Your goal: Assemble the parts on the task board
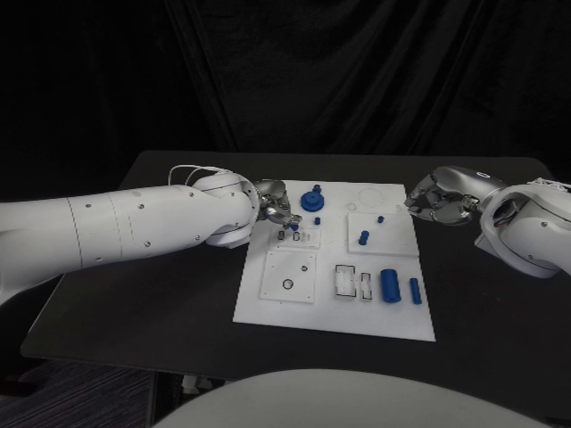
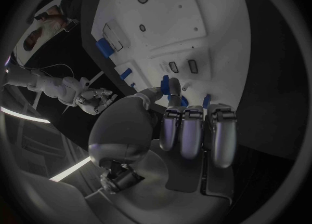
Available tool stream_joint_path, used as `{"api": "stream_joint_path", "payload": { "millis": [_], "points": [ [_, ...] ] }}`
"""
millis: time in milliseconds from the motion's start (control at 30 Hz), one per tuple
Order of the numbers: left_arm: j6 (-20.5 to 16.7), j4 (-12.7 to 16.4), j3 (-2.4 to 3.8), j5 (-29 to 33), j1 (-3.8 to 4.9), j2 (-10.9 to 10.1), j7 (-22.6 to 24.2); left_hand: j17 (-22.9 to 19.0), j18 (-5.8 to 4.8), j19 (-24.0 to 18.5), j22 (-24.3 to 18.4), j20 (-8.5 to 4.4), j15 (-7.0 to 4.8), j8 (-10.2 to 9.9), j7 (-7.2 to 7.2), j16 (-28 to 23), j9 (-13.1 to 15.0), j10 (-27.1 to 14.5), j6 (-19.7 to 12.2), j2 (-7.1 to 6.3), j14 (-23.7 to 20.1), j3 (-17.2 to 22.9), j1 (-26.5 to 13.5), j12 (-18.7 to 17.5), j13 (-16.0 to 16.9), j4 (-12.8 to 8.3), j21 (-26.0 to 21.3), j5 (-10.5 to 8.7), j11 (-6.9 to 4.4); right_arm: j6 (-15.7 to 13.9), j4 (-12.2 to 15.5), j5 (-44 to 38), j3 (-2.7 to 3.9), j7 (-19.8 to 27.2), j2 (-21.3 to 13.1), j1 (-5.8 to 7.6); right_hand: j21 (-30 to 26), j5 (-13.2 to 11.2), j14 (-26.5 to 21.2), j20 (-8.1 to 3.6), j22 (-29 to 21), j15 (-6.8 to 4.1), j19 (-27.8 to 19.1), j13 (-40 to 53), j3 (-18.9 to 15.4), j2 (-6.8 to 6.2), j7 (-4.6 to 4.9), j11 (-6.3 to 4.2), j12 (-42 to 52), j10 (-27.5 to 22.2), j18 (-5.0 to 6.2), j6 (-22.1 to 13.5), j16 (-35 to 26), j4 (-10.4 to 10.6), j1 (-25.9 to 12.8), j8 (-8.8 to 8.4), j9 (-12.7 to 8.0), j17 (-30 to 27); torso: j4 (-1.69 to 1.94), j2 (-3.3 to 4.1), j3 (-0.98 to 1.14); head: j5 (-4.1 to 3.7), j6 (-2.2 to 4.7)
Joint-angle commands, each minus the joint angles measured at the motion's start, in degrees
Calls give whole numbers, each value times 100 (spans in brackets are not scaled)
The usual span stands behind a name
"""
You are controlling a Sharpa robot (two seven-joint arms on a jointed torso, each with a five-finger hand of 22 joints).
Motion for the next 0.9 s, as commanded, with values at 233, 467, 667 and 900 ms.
{"api": "stream_joint_path", "payload": {
  "millis": [233, 467, 667, 900],
  "points": [
    [-1475, 0, 0, -476, -355, -72, 717, 1509, -79, 603, 1509, -36, -27, 12, 2, 15, 14, 594, -41, 0, 606, 98, -47, -2, 1500, -38, -20, 14, -11, -75, 36, -10, 5, -109, -44, -14, -34, 26, -53, 5, 382, -7, -46, -4, 30, 19, 19, -3, -31, -38, 118, -6, -31, -12, 9, -20, 1, -9, -2, -1, 4, -53, 1],
    [-1753, -52, 0, -750, -549, -80, 752, 1509, -79, 603, 1509, -34, -26, 6, 7, 15, 13, 594, -50, -7, 606, 110, -52, -2, 1500, -35, -20, 18, -9, -70, 40, -5, 5, -115, -53, -13, -37, 27, -58, 6, 382, -4, -49, 0, 34, 14, 22, -1, -29, -34, 118, -13, -35, -13, 9, -25, 0, -14, -10, -4, 4, -53, 1],
    [-1887, -88, 0, -818, -666, -30, 781, 1509, -79, 603, 1509, -34, -25, 6, 8, 15, 12, 594, -49, -8, 606, 112, -56, -2, 1500, -32, -20, 18, -8, -58, 39, 2, 5, -110, -45, -14, -37, 27, -58, 6, 382, -4, -49, 0, 34, 14, 22, -1, -29, -34, 118, -13, -35, -13, 9, -25, 0, -14, -8, 0, 2, -58, 1],
    [-1858, -91, 0, -833, -729, -11, 771, 1509, -79, 603, 1509, -34, -25, 6, 9, 15, 12, 594, -48, -8, 606, 114, -59, -2, 1500, -29, -20, 19, -8, -41, 51, 4, 5, -117, -66, -14, -37, 27, -58, 6, 382, -4, -49, 0, 34, 14, 22, -1, -29, -34, 118, -13, -35, -13, 9, -25, 0, -14, 0, 7, -1, -67, 1]
  ]
}}
